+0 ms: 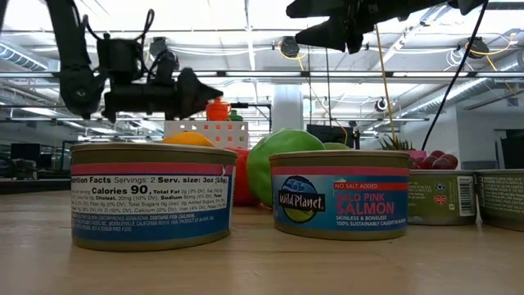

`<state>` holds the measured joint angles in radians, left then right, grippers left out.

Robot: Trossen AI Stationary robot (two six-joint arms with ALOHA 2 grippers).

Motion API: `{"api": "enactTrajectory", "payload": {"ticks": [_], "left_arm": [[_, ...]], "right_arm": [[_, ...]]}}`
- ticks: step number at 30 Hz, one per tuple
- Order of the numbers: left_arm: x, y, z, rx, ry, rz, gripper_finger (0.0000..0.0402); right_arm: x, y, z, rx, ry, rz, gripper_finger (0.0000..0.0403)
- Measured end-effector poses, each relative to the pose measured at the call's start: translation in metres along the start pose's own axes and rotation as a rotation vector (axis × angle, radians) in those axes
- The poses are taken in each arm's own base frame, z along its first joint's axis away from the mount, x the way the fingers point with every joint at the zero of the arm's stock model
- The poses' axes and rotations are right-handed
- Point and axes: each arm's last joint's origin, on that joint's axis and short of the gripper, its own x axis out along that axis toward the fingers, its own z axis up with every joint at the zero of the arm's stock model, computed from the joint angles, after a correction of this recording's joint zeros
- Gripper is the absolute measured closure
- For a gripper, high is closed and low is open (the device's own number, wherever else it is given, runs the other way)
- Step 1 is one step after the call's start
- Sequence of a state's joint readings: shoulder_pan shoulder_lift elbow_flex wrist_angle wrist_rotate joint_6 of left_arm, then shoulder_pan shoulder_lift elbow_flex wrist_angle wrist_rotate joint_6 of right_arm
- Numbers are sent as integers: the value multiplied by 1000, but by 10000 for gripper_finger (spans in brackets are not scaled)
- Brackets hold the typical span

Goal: Pick & Place Food Item
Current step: Put the green apple into the yellow bin

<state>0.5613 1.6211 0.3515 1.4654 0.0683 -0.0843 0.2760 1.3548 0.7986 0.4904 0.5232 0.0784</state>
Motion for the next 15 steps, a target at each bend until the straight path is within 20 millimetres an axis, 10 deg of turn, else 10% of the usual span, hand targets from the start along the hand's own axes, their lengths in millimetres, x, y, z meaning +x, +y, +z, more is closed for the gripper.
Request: {"api": "enactTrajectory", "payload": {"ticks": [15], "left_arm": [[-32,-41,65,-75,90,-153,45]], "right_arm": [[0,0,-6,75,57,-3,67]]}}
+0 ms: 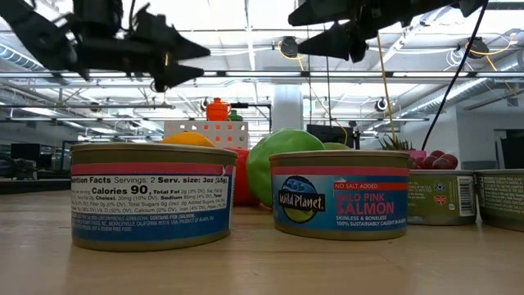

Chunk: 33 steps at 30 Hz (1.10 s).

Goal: Pick & Place Food Item
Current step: Put the green apple into the yellow bin

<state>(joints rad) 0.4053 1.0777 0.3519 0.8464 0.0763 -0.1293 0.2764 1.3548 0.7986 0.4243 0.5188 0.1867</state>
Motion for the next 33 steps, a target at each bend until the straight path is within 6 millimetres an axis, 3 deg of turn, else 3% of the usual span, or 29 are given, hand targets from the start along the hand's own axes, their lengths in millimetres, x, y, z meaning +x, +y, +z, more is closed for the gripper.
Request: {"api": "enactTrajectory", "payload": {"ticks": [4,9,16,22,27,33], "left_arm": [[-14,-16,4,-114,103,-114,44],[-25,-31,-7,-249,292,-200,45],[-27,-44,-16,-239,376,-245,45],[-26,-49,-18,-231,377,-242,45],[-27,-52,-19,-240,388,-257,47],[-27,-54,-18,-238,380,-266,45]], "right_arm": [[0,3,-3,22,43,117,67],[9,16,-14,19,55,246,67],[25,51,-41,-116,218,290,67],[48,73,-46,-161,368,209,67],[65,79,-65,-167,553,132,67],[71,79,-68,-113,608,28,67]]}}
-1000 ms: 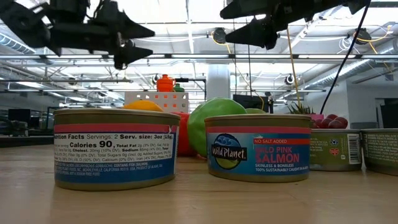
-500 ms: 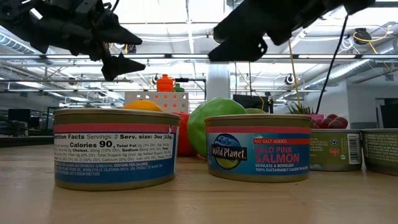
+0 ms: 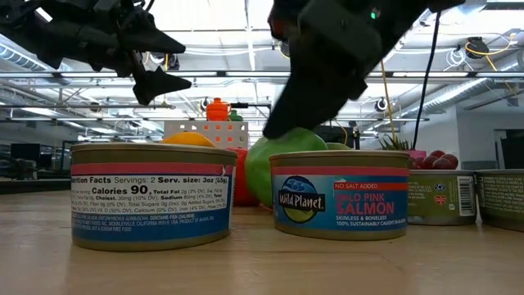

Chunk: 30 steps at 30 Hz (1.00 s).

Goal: Pick & Place Food Item
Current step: Put the green apple into the yellow bin

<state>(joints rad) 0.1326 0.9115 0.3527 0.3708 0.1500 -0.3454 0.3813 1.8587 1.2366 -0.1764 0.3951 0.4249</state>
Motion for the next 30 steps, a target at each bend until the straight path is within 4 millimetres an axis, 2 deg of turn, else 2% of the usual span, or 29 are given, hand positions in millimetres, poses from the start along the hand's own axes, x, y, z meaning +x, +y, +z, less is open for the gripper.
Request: {"api": "enactTrajectory", "payload": {"ticks": [6,11,14,18,22,30], "left_arm": [[0,0,0,2,-13,39,43],[0,0,0,3,-13,39,48],[0,0,0,3,-13,39,47],[0,0,0,2,-13,40,44],[0,0,0,0,-13,40,45],[0,-2,-1,4,2,1,46]], "right_arm": [[1,-11,-8,72,103,-66,67],[1,-12,-8,78,114,-61,70],[1,-13,-8,82,142,-24,86],[1,-15,-6,91,149,-5,127],[-7,-18,-1,74,150,40,165],[-35,-16,16,-7,-1,12,168]]}}
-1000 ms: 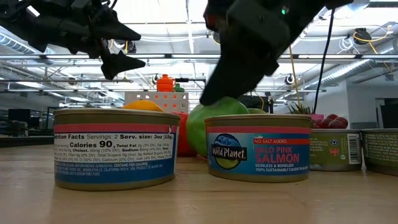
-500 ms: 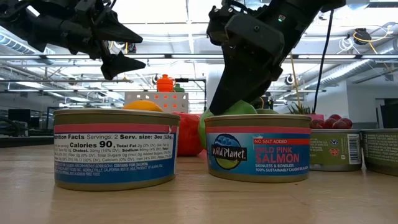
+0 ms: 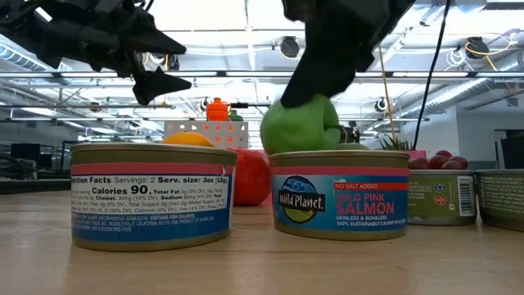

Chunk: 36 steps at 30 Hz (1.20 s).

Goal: Pick & Place Food Item
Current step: Put the green apple into the yellow bin

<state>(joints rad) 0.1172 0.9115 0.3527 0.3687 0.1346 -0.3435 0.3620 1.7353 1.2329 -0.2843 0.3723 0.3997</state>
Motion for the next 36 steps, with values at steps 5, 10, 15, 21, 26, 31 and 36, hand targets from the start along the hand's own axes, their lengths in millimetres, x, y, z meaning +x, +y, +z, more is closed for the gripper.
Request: {"api": "enactTrajectory", "payload": {"ticks": [5,10,15,21,26,31,36], "left_arm": [[2,-17,-6,36,66,-222,44],[11,-45,-18,93,102,-428,45],[31,-68,-33,117,61,-403,45],[67,-86,-23,100,111,-434,44],[94,-100,-22,127,247,-461,48],[109,-101,-25,144,295,-442,44],[112,-96,-24,143,282,-406,47]], "right_arm": [[-15,14,9,-87,-132,36,168],[-26,30,19,-191,-285,93,169],[-35,43,24,-268,-390,129,168],[-37,46,24,-286,-407,135,168],[-36,46,22,-290,-390,141,169],[-39,51,19,-304,-389,156,169],[-43,53,23,-317,-437,149,171]]}}
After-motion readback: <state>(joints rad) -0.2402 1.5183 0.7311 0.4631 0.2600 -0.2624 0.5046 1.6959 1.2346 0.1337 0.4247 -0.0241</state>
